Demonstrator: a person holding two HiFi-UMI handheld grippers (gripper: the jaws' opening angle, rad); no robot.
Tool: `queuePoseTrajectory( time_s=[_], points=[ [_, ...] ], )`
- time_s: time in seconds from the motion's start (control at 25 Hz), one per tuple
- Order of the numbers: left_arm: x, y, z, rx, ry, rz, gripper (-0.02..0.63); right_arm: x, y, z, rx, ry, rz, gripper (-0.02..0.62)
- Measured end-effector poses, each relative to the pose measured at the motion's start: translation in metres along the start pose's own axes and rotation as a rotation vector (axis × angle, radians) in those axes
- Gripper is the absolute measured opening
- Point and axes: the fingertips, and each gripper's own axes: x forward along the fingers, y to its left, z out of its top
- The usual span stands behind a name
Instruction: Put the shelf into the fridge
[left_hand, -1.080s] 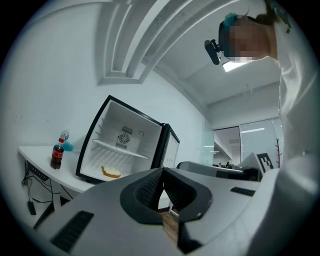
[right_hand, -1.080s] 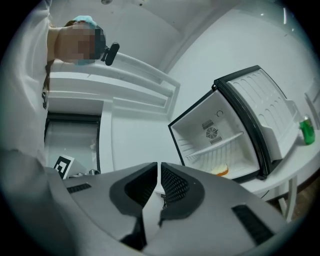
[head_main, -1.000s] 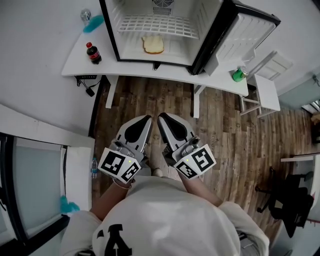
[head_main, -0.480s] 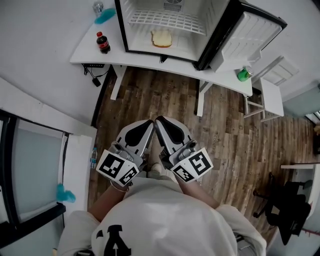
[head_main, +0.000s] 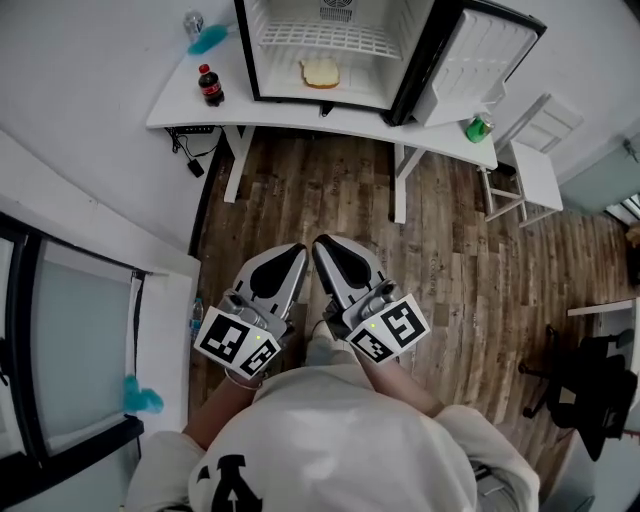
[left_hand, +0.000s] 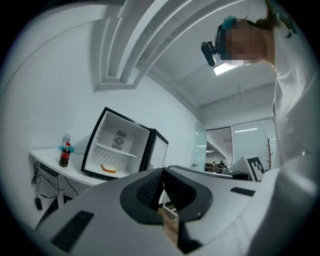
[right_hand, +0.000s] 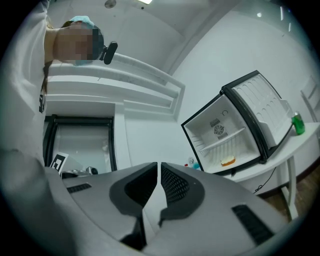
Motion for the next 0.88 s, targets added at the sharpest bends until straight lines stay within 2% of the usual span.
queuePoseTrajectory(
  time_s=[0.48,0.64,0.88],
  points=[
    [-0.131,-0.057,-0.002,0.011,-0.010,-0.026,0.006,-0.076,0.137,-0.024,-0.047,-0.009,-0.047,0.043],
    [-0.152,-0.082,-0.007,0.003,-0.009,-0.052,0.006,-0.102,0.162,-0.027,-0.055,-0.015,-0.065,0.043],
    [-0.164,-0.108,0.006,0.035,-0.050,-0.066,0.006,-0.117,0.184,-0.012,-0.100,-0.041,-0.034,0.043]
  ],
)
